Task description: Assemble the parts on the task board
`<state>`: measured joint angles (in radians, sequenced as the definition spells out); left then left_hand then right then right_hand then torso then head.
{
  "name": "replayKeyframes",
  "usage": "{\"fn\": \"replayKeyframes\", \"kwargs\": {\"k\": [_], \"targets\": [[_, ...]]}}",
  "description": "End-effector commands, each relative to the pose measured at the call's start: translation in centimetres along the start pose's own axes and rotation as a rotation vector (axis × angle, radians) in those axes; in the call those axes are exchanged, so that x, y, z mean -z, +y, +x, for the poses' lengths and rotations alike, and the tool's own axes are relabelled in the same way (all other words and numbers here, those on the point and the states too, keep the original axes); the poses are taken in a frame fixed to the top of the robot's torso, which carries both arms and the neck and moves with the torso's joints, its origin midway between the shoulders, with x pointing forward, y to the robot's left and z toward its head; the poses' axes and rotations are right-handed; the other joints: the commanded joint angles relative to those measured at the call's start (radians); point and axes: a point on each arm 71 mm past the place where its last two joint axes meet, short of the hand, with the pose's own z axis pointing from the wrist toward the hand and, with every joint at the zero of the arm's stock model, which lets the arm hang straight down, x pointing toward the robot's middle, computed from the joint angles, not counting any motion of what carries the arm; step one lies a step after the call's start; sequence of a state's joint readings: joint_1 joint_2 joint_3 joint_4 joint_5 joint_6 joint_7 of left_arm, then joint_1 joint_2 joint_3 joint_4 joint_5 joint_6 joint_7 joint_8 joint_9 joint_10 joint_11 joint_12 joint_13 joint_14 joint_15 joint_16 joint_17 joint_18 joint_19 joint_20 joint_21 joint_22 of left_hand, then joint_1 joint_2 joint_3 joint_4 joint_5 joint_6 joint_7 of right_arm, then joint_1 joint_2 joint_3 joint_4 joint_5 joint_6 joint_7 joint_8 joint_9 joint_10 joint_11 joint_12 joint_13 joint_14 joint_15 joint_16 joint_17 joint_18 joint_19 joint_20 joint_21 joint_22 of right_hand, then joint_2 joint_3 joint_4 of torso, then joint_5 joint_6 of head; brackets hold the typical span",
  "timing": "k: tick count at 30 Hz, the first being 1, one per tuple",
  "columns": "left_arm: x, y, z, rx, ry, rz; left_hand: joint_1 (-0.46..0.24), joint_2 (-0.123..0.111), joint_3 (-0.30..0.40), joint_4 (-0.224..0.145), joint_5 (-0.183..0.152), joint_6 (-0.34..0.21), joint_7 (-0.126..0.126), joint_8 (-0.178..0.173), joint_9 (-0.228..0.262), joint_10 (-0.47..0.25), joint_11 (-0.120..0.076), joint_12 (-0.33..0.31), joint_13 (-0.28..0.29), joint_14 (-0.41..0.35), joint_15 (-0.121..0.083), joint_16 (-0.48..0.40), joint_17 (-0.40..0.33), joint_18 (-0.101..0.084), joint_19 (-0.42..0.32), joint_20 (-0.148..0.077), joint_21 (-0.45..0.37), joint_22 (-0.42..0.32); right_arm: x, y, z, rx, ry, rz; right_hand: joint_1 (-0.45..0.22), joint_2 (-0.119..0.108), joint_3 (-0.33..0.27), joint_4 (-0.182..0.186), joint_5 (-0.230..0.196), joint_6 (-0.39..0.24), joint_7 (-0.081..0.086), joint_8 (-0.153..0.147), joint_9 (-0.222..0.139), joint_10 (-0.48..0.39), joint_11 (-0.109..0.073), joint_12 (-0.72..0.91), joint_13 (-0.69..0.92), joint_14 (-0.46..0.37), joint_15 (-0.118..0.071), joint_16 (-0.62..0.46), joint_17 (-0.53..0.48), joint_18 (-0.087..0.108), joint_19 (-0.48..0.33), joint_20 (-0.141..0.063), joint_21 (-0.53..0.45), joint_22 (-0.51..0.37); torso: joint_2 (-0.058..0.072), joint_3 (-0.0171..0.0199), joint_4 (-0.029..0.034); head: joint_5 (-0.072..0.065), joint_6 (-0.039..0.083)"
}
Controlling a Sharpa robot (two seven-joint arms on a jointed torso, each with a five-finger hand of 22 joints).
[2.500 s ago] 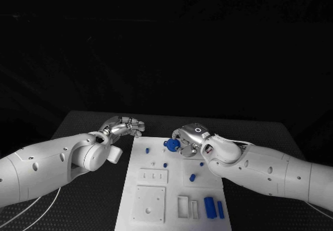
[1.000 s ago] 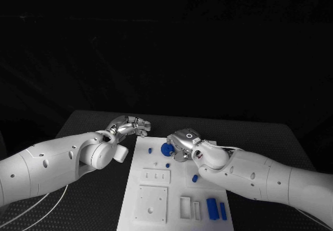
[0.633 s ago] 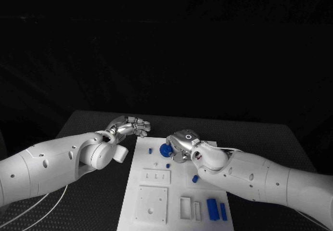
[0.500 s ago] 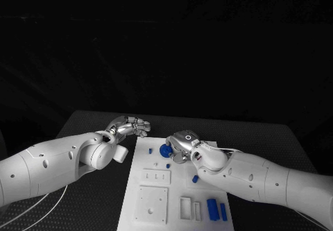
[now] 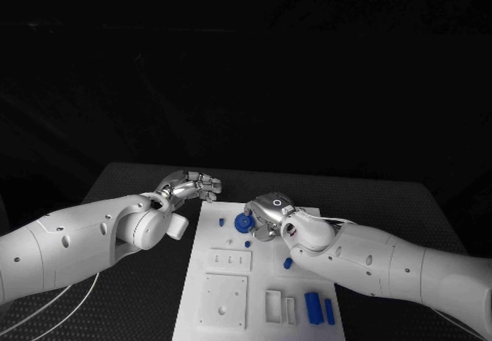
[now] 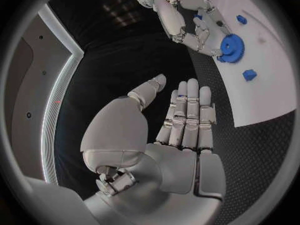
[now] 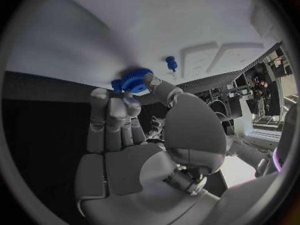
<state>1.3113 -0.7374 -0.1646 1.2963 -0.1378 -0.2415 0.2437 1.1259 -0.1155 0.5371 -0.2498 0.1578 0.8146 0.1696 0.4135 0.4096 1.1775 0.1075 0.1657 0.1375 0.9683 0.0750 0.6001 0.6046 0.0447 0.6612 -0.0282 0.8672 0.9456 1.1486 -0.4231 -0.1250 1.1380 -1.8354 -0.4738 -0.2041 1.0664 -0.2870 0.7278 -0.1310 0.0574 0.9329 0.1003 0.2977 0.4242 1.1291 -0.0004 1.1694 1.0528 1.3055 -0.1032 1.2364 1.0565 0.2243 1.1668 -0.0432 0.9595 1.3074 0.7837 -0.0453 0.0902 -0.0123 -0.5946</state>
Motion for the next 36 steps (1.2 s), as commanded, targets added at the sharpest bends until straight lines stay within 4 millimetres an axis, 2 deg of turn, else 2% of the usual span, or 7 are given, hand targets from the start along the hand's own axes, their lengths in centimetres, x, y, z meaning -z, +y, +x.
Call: {"fn": "replayKeyframes", "kwargs": {"k": [1, 17, 18, 19, 22, 31, 36], "targets": [[0.0, -0.2, 0.2, 0.001, 0.013, 0.01, -0.002, 0.006, 0.001, -0.004, -0.005, -0.002, 0.005, -0.006, 0.002, 0.002, 0.005, -0.006, 0.001, -0.008, -0.001, 0.003, -0.002, 0.019, -0.006, 0.002, 0.005, 0.001, 0.0, 0.2, 0.2, -0.014, 0.02, -0.005, -0.006, 0.0, -0.012, -0.001, -0.005, -0.01, 0.029, -0.014, -0.006, -0.039, 0.017, -0.004, -0.002, 0.0, 0.012, -0.006, 0.002, 0.037, -0.007, -0.002, -0.001, 0.0, 0.0, 0.0007, -0.0005, 0.002, 0.0], [0.0, -0.2, 0.2, 0.001, 0.014, 0.009, -0.002, 0.006, 0.001, -0.004, -0.005, -0.003, 0.006, -0.006, 0.001, 0.001, 0.006, -0.007, 0.001, -0.009, -0.001, 0.003, -0.002, 0.019, -0.006, 0.002, 0.005, 0.001, 0.1, 0.1, 0.5, -0.043, 0.063, 0.005, 0.019, 0.006, 0.007, -0.002, -0.001, -0.032, 0.036, -0.024, -0.011, -0.042, 0.024, -0.003, -0.002, 0.001, 0.019, -0.01, 0.005, 0.037, -0.007, -0.001, -0.005, -0.003, 0.0, 0.001, -0.0004, -0.002, -0.001], [0.0, -0.2, 0.2, 0.001, 0.014, 0.009, -0.002, 0.006, 0.001, -0.004, -0.005, -0.003, 0.006, -0.007, 0.001, 0.001, 0.006, -0.008, 0.001, -0.009, -0.001, 0.003, -0.002, 0.019, -0.006, 0.002, 0.005, 0.001, 0.1, 0.2, 0.5, -0.042, 0.07, 0.004, 0.034, 0.008, 0.033, -0.01, 0.138, -0.034, 0.027, -0.023, -0.01, -0.045, 0.02, -0.003, -0.002, -0.001, 0.033, -0.01, 0.007, 0.034, -0.011, -0.001, -0.007, -0.003, 0.0, 0.0009, -0.0005, -0.003, -0.001], [0.0, -0.2, 0.2, 0.002, 0.014, 0.01, -0.002, 0.006, 0.001, -0.004, -0.005, -0.003, 0.006, -0.007, 0.001, 0.001, 0.006, -0.008, 0.001, -0.009, -0.001, 0.003, -0.002, 0.019, -0.006, 0.002, 0.005, 0.001, 0.1, 0.1, 0.6, -0.038, 0.076, 0.004, 0.04, 0.016, 0.037, -0.015, 0.16, -0.034, 0.036, -0.023, -0.01, -0.045, 0.024, -0.002, -0.002, 0.0, 0.023, -0.009, 0.007, 0.036, -0.01, -0.001, -0.006, -0.003, 0.0, 0.0007, -0.0006, -0.003, -0.001], [0.0, -0.2, 0.2, 0.002, 0.014, 0.011, -0.002, 0.006, 0.001, -0.004, -0.004, -0.004, 0.006, -0.007, 0.001, 0.001, 0.006, -0.008, 0.001, -0.009, -0.001, 0.003, -0.002, 0.019, -0.006, 0.002, 0.005, 0.001, 0.2, -0.1, 0.7, -0.036, 0.087, 0.008, 0.08, 0.064, 0.097, -0.065, 0.369, -0.03, 0.033, -0.019, -0.008, -0.048, 0.022, -0.001, -0.001, -0.002, 0.018, -0.01, 0.01, 0.037, -0.015, 0.001, -0.006, 0.0, 0.0, 0.0006, -0.0007, -0.003, -0.001], [0.1, -0.2, -0.1, 0.001, 0.01, 0.01, -0.002, 0.008, 0.002, -0.004, -0.004, -0.003, 0.006, -0.007, 0.002, 0.002, 0.006, -0.008, 0.001, -0.009, -0.001, 0.003, -0.002, 0.019, -0.006, 0.002, 0.005, 0.001, 0.7, -0.9, 0.7, -0.047, 0.094, 0.019, -0.07, 0.174, 0.264, -0.124, 0.423, -0.006, 0.034, -0.009, -0.011, -0.049, 0.022, 0.007, -0.003, 0.003, 0.018, -0.014, 0.02, 0.037, -0.012, 0.013, 0.004, 0.007, 0.0, 0.0012, -0.0013, -0.006, 0.001], [0.1, -0.2, -0.1, 0.001, 0.009, 0.01, -0.001, 0.008, 0.002, -0.004, -0.004, -0.003, 0.006, -0.007, 0.002, 0.002, 0.006, -0.008, 0.001, -0.009, -0.001, 0.003, -0.003, 0.019, -0.006, 0.002, 0.005, 0.001, 1.1, -1.2, 0.6, -0.049, 0.085, 0.025, -0.097, 0.188, 0.293, -0.138, 0.43, -0.004, 0.033, -0.009, -0.013, -0.047, 0.021, 0.01, -0.004, 0.004, 0.017, -0.015, 0.022, 0.037, -0.009, 0.011, 0.006, 0.007, 0.0, 0.0017, -0.0002, -0.006, 0.0]]}}
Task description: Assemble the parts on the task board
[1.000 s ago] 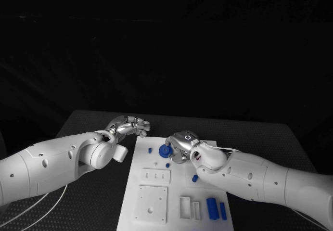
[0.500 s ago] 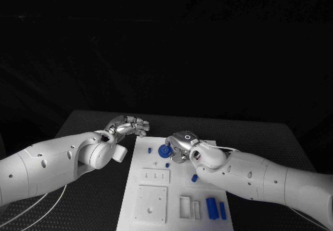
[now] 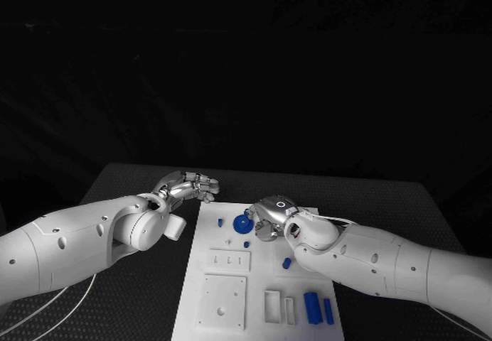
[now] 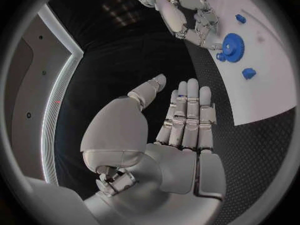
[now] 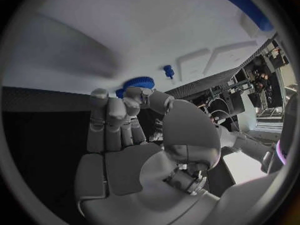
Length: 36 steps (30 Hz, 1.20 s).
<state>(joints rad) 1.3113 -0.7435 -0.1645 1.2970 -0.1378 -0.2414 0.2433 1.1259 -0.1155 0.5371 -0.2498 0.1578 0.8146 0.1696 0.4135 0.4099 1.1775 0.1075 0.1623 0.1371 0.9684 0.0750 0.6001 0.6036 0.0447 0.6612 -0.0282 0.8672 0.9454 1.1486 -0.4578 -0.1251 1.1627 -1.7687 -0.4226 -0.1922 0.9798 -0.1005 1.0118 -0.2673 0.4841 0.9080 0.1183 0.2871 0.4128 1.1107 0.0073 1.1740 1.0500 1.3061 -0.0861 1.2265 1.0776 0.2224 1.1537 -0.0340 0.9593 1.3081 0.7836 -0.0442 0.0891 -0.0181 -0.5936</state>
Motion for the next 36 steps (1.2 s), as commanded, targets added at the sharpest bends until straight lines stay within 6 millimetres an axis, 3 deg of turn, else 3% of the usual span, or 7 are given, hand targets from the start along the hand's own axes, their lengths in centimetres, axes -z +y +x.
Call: {"fn": "replayKeyframes", "kwargs": {"k": [1, 11, 16, 19, 22, 26, 36], "targets": [[0.0, -0.2, 0.1, 0.001, 0.013, 0.011, -0.001, 0.008, 0.002, -0.005, -0.004, -0.003, 0.006, -0.007, 0.002, 0.002, 0.006, -0.005, 0.002, -0.009, -0.001, 0.004, -0.002, 0.019, -0.006, 0.002, 0.005, 0.002, 0.4, -0.3, 0.2, -0.002, 0.017, 0.001, -0.012, 0.001, 0.011, -0.003, 0.004, 0.021, 0.015, 0.002, -0.001, -0.029, 0.013, 0.005, -0.002, 0.004, 0.0, -0.005, 0.002, 0.039, 0.005, 0.001, 0.006, 0.006, 0.0, 0.0005, 0.0011, 0.0, -0.001], [0.1, -0.2, -0.1, 0.001, 0.009, 0.011, -0.001, 0.008, 0.002, -0.005, -0.004, -0.003, 0.006, -0.007, 0.002, 0.002, 0.006, -0.005, 0.002, -0.009, -0.001, 0.004, -0.002, 0.019, -0.007, 0.002, 0.005, 0.002, 1.6, -1.2, -0.7, -0.028, -0.068, 0.015, -0.014, -0.008, 0.034, -0.005, -0.008, 0.022, 0.014, 0.003, -0.002, -0.025, 0.012, 0.007, -0.003, 0.007, -0.002, -0.005, 0.003, 0.039, 0.011, -0.003, 0.007, 0.005, 0.0, 0.0007, -0.0015, 0.001, 0.002], [0.2, -0.2, -0.3, 0.0, 0.002, 0.013, -0.001, 0.008, 0.002, -0.005, -0.004, -0.003, 0.006, -0.007, 0.002, 0.002, 0.005, -0.005, 0.002, -0.009, -0.001, 0.004, -0.002, 0.019, -0.007, 0.002, 0.005, 0.002, 2.4, -2.3, -3.0, -0.127, -0.15, 0.01, -0.009, -0.04, 0.036, 0.012, -0.031, 0.019, 0.014, 0.002, -0.003, -0.02, 0.012, 0.008, -0.006, 0.011, -0.003, -0.006, 0.005, 0.039, 0.021, -0.007, 0.009, 0.002, -0.001, 0.0007, -0.0013, -0.002, 0.007], [0.2, -0.1, -0.5, -0.002, -0.003, 0.015, -0.001, 0.007, 0.002, -0.005, -0.004, -0.003, 0.006, -0.007, 0.002, 0.002, 0.005, -0.005, 0.002, -0.009, -0.001, 0.004, -0.002, 0.019, -0.007, 0.002, 0.005, 0.002, 2.8, -3.2, -4.3, -0.184, -0.16, 0.014, -0.046, -0.116, -0.068, 0.036, -0.136, 0.016, 0.015, 0.004, -0.001, -0.014, 0.015, 0.014, -0.004, 0.017, 0.001, -0.003, 0.006, 0.039, 0.039, -0.009, 0.019, 0.003, -0.001, 0.0015, -0.0024, -0.004, 0.012], [0.2, -0.1, -0.7, -0.003, -0.007, 0.015, -0.002, 0.007, 0.002, -0.005, -0.004, -0.001, 0.005, -0.006, 0.003, 0.009, 0.004, -0.002, 0.004, -0.009, -0.001, 0.004, -0.002, 0.019, -0.007, 0.002, 0.005, 0.002, 3.5, -4.9, -5.7, -0.242, -0.16, 0.018, -0.028, -0.147, -0.172, 0.047, -0.234, 0.01, 0.015, 0.006, 0.003, -0.017, 0.014, 0.014, -0.004, 0.017, -0.001, -0.006, 0.006, 0.039, 0.037, -0.015, 0.016, 0.0, -0.002, 0.0028, -0.0047, -0.006, 0.015], [0.1, -0.1, -1.0, -0.005, -0.015, 0.017, 0.0, 0.008, 0.003, -0.007, -0.004, 0.001, 0.004, -0.005, 0.004, 0.018, 0.0, 0.002, 0.007, -0.009, -0.001, 0.005, -0.003, 0.02, -0.007, 0.002, 0.005, 0.002, 4.6, -8.0, -6.5, -0.331, -0.125, 0.016, 0.003, -0.15, -0.296, 0.035, -0.386, -0.004, 0.018, 0.006, 0.006, -0.029, 0.016, 0.014, -0.003, 0.009, 0.0, -0.01, 0.009, 0.039, 0.018, -0.017, 0.006, -0.002, -0.004, 0.006, -0.0121, -0.011, 0.019], [-0.1, -0.1, -1.0, -0.007, -0.015, 0.026, -0.005, 0.005, -0.001, -0.007, -0.011, 0.003, 0.003, -0.004, 0.005, 0.03, -0.005, 0.008, 0.012, -0.009, -0.001, 0.007, -0.004, 0.019, -0.007, 0.003, 0.006, 0.002, 7.0, -13.8, -6.1, -0.37, -0.078, 0.081, 0.038, -0.117, -0.453, 0.0, -0.34, -0.009, 0.021, 0.009, 0.01, -0.055, 0.018, 0.019, 0.002, -0.009, 0.003, -0.016, 0.017, 0.039, -0.014, -0.004, -0.002, 0.003, -0.009, 0.0182, -0.0323, -0.013, 0.024]]}}
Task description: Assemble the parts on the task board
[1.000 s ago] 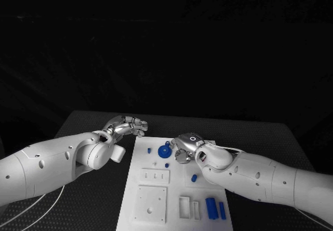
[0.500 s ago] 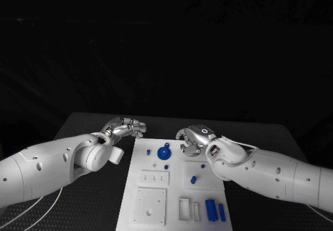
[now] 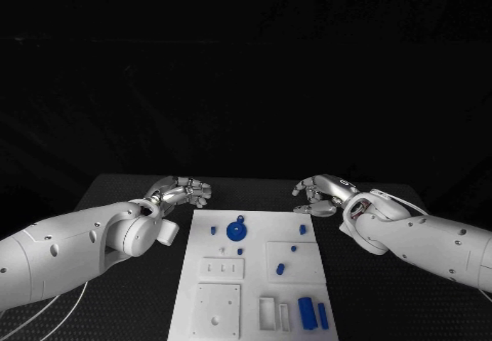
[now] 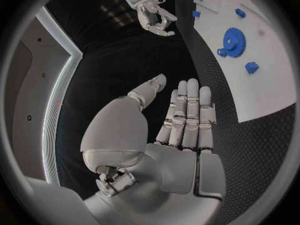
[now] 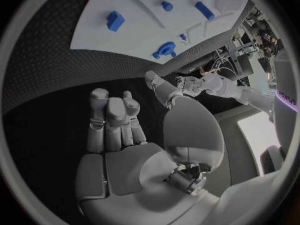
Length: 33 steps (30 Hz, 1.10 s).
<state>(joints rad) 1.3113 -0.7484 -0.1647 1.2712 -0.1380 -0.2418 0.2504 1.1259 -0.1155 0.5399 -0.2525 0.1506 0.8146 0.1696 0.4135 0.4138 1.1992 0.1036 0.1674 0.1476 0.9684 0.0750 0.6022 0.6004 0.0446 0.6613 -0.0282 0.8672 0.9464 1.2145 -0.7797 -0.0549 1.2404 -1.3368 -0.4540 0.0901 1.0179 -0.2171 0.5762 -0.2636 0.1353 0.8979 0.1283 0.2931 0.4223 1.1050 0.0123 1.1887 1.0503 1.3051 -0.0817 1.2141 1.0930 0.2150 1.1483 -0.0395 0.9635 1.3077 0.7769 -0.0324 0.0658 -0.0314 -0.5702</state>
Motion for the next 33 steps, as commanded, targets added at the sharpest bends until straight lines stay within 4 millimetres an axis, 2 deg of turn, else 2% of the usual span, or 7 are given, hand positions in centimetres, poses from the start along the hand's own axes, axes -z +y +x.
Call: {"fn": "replayKeyframes", "kwargs": {"k": [1, 9, 14, 17, 19, 23, 33], "targets": [[-0.1, -0.3, 0.2, 0.001, 0.014, 0.024, -0.006, 0.004, -0.004, -0.004, -0.005, 0.004, 0.003, -0.004, 0.001, 0.009, -0.002, 0.004, 0.002, -0.009, -0.001, 0.005, -0.001, 0.019, -0.007, 0.003, 0.006, 0.001, 0.2, -0.8, 0.3, -0.063, 0.067, -0.033, -0.002, 0.0, -0.026, -0.007, 0.01, 0.0, 0.011, 0.003, 0.0, -0.051, 0.013, 0.005, 0.001, -0.01, -0.001, -0.004, 0.002, 0.047, -0.01, 0.002, -0.007, 0.004, -0.002, 0.0079, -0.0103, -0.001, 0.0], [-0.2, -0.1, 0.2, 0.003, 0.017, 0.023, -0.009, 0.002, -0.006, -0.004, -0.01, 0.003, 0.003, -0.004, 0.001, 0.007, -0.001, 0.002, 0.003, -0.009, -0.001, 0.006, -0.002, 0.02, -0.007, 0.002, 0.006, 0.001, 1.2, -3.0, 1.0, -0.048, 0.094, 0.005, -0.001, 0.003, -0.07, -0.019, 0.013, -0.005, 0.013, 0.0, -0.001, -0.062, 0.016, 0.004, 0.001, -0.02, 0.001, -0.008, 0.004, 0.047, -0.024, 0.007, -0.012, 0.005, -0.004, 0.0182, -0.0185, 0.001, -0.003], [-0.1, 0.0, 0.3, 0.004, 0.019, 0.018, -0.008, 0.0, -0.006, -0.006, -0.012, 0.002, 0.003, -0.005, 0.001, 0.003, 0.001, -0.001, 0.002, -0.01, -0.001, 0.006, -0.003, 0.02, -0.007, 0.002, 0.006, 0.001, 1.8, -3.4, 2.4, -0.039, 0.118, 0.02, 0.023, 0.009, -0.077, -0.022, 0.018, -0.007, 0.014, -0.001, -0.002, -0.066, 0.017, 0.005, 0.001, -0.024, 0.002, -0.009, 0.006, 0.047, -0.027, 0.008, -0.014, 0.005, -0.003, 0.017, -0.0159, -0.001, -0.008], [-0.1, 0.2, 0.4, 0.011, 0.033, 0.025, -0.006, -0.001, -0.005, -0.008, -0.011, 0.001, 0.004, -0.005, 0.001, 0.002, 0.001, -0.001, 0.003, -0.01, -0.002, 0.006, -0.003, 0.02, -0.007, 0.002, 0.005, 0.001, 1.9, -3.4, 3.5, -0.047, 0.133, 0.019, 0.027, 0.01, -0.077, -0.023, 0.018, -0.007, 0.014, -0.001, -0.002, -0.066, 0.017, 0.005, 0.001, -0.024, 0.002, -0.008, 0.006, 0.047, -0.027, 0.008, -0.014, 0.006, -0.002, 0.0188, -0.016, 0.003, -0.013], [0.0, 0.2, 0.4, 0.012, 0.035, 0.028, -0.006, -0.001, -0.005, -0.008, -0.011, 0.001, 0.004, -0.005, 0.001, 0.002, 0.001, -0.001, 0.003, -0.01, -0.002, 0.006, -0.003, 0.02, -0.007, 0.002, 0.005, 0.001, 1.9, -3.3, 4.0, -0.05, 0.136, 0.019, 0.027, 0.01, -0.077, -0.023, 0.018, -0.007, 0.014, -0.001, -0.002, -0.066, 0.017, 0.005, 0.001, -0.024, 0.002, -0.008, 0.006, 0.047, -0.027, 0.008, -0.014, 0.006, -0.002, 0.0171, -0.0155, 0.006, -0.016], [0.0, 0.3, 0.4, 0.014, 0.039, 0.027, -0.029, -0.026, -0.014, 0.003, -0.009, 0.0, 0.005, -0.007, 0.002, 0.0, 0.002, -0.003, 0.004, -0.012, 0.0, 0.006, -0.005, 0.019, -0.007, 0.003, 0.005, 0.0, 2.0, -3.5, 4.8, -0.053, 0.144, 0.023, 0.037, 0.012, -0.078, -0.022, 0.027, -0.008, 0.015, -0.002, -0.002, -0.067, 0.018, 0.005, 0.001, -0.024, 0.003, -0.009, 0.006, 0.047, -0.028, 0.009, -0.014, 0.005, -0.002, 0.0183, -0.0145, 0.009, -0.022], [0.0, 0.4, 0.6, 0.016, 0.043, 0.022, -0.029, -0.024, -0.01, 0.007, -0.007, -0.001, 0.004, -0.007, 0.002, -0.002, 0.002, -0.004, 0.005, -0.012, -0.001, 0.007, -0.006, 0.02, -0.007, 0.002, 0.004, 0.0, 1.9, -3.5, 5.6, -0.051, 0.149, 0.023, 0.049, 0.02, -0.081, -0.022, 0.035, -0.008, 0.015, -0.003, -0.003, -0.068, 0.018, 0.006, 0.0, -0.025, 0.003, -0.008, 0.007, 0.047, -0.028, 0.01, -0.014, 0.006, -0.003, 0.0131, -0.0131, 0.012, -0.029]]}}
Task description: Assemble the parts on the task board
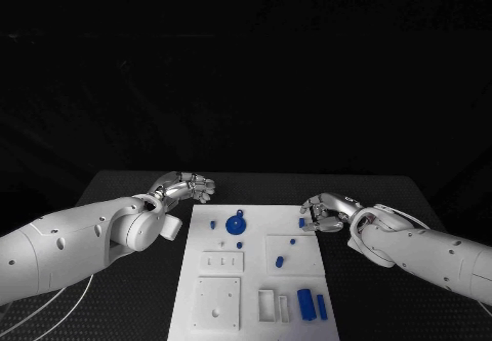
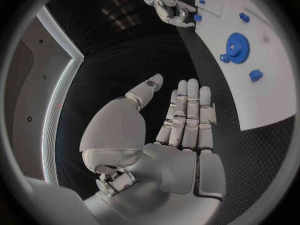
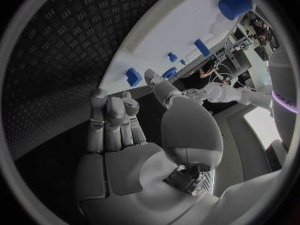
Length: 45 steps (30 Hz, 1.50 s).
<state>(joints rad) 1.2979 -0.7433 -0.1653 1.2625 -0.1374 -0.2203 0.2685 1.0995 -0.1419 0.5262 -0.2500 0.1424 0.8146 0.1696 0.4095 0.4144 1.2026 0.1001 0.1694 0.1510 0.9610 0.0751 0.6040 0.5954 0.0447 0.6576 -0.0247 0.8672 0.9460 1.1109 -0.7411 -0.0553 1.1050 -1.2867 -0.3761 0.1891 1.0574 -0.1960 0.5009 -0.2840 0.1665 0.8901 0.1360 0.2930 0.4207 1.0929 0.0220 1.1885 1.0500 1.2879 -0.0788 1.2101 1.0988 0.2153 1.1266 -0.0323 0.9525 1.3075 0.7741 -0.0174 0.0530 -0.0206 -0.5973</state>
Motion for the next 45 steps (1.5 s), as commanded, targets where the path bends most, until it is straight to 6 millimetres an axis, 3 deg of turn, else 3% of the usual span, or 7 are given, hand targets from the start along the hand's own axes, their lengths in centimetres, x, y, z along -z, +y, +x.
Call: {"fn": "replayKeyframes", "kwargs": {"k": [1, 4, 16, 23, 31, 45], "targets": [[-0.1, -0.2, 0.4, 0.008, 0.024, 0.016, -0.002, 0.002, 0.004, 0.005, 0.001, -0.001, 0.004, -0.003, 0.002, -0.005, 0.005, -0.006, 0.002, -0.004, -0.001, 0.005, -0.001, 0.02, -0.003, -0.001, 0.004, 0.0, -0.1, 0.1, 0.3, 0.008, 0.013, -0.018, 0.01, 0.0, -0.006, -0.001, 0.003, 0.0, 0.008, -0.003, -0.002, -0.056, 0.008, 0.007, 0.001, -0.007, 0.0, -0.004, 0.001, 0.047, -0.006, 0.003, -0.003, 0.006, -0.001, -0.0021, -0.0003, 0.001, -0.002], [-0.1, -0.2, 0.4, 0.008, 0.024, 0.015, -0.002, 0.004, 0.005, 0.005, 0.001, 0.0, 0.004, -0.003, 0.002, -0.005, 0.005, -0.006, 0.002, -0.004, -0.001, 0.005, -0.001, 0.021, -0.003, -0.001, 0.004, 0.0, -0.1, 0.0, 0.6, 0.011, 0.019, -0.014, 0.012, 0.005, -0.006, 0.001, 0.0, 0.002, 0.007, -0.002, -0.002, -0.055, 0.008, 0.007, 0.0, -0.007, 0.0, -0.004, 0.001, 0.047, -0.005, 0.004, -0.003, 0.006, -0.001, -0.0029, 0.0001, 0.0, -0.004], [0.0, -0.2, 0.4, 0.008, 0.024, 0.011, 0.001, 0.009, 0.008, 0.006, 0.002, 0.0, 0.004, -0.003, 0.002, -0.005, 0.005, -0.007, 0.003, -0.004, -0.001, 0.006, -0.002, 0.021, -0.003, -0.001, 0.004, 0.0, -0.2, 0.0, 1.4, 0.013, 0.031, -0.008, 0.038, 0.03, 0.038, 0.017, -0.093, 0.031, -0.003, 0.008, -0.002, -0.049, -0.001, 0.009, -0.004, -0.002, -0.009, -0.004, 0.002, 0.047, 0.0, 0.006, -0.003, 0.006, -0.003, -0.0032, -0.0023, -0.001, -0.012], [0.0, -0.2, 0.4, 0.008, 0.024, 0.01, 0.002, 0.009, 0.009, 0.006, 0.001, -0.001, 0.005, -0.004, 0.002, -0.006, 0.006, -0.007, 0.003, -0.005, -0.001, 0.006, -0.002, 0.021, -0.003, -0.001, 0.004, 0.0, -0.4, 0.0, 1.5, 0.015, 0.031, -0.004, 0.035, 0.035, 0.044, 0.023, -0.102, 0.038, -0.005, 0.01, -0.003, -0.046, -0.004, 0.01, -0.005, 0.0, -0.011, -0.003, 0.003, 0.047, 0.004, 0.005, -0.001, 0.006, -0.003, -0.0031, 0.0002, -0.002, -0.012], [0.0, -0.2, 0.5, 0.009, 0.026, 0.009, 0.002, 0.01, 0.009, 0.007, 0.001, -0.002, 0.005, -0.004, 0.002, -0.007, 0.006, -0.008, 0.003, -0.005, -0.001, 0.007, -0.002, 0.021, -0.003, -0.001, 0.004, 0.0, -0.5, 0.1, 1.7, 0.015, 0.034, -0.005, 0.031, 0.043, 0.052, 0.03, -0.112, 0.05, -0.009, 0.015, -0.002, -0.043, -0.008, 0.012, -0.006, 0.003, -0.015, -0.001, 0.004, 0.047, 0.006, 0.003, 0.0, 0.007, -0.003, -0.0032, -0.002, 0.002, -0.012], [0.0, -0.1, 0.4, 0.009, 0.026, 0.005, 0.003, 0.011, 0.01, 0.007, 0.0, -0.002, 0.005, -0.004, 0.002, -0.008, 0.006, -0.009, 0.003, -0.005, -0.001, 0.007, -0.003, 0.021, -0.003, -0.001, 0.004, 0.0, -0.5, 0.2, 2.1, 0.022, 0.036, -0.004, 0.018, 0.053, 0.076, 0.052, -0.117, 0.101, -0.027, 0.041, 0.01, -0.033, -0.024, 0.012, -0.009, 0.008, -0.03, 0.0, 0.006, 0.047, 0.011, -0.003, 0.005, 0.009, -0.003, -0.0031, -0.0017, 0.003, -0.014]]}}
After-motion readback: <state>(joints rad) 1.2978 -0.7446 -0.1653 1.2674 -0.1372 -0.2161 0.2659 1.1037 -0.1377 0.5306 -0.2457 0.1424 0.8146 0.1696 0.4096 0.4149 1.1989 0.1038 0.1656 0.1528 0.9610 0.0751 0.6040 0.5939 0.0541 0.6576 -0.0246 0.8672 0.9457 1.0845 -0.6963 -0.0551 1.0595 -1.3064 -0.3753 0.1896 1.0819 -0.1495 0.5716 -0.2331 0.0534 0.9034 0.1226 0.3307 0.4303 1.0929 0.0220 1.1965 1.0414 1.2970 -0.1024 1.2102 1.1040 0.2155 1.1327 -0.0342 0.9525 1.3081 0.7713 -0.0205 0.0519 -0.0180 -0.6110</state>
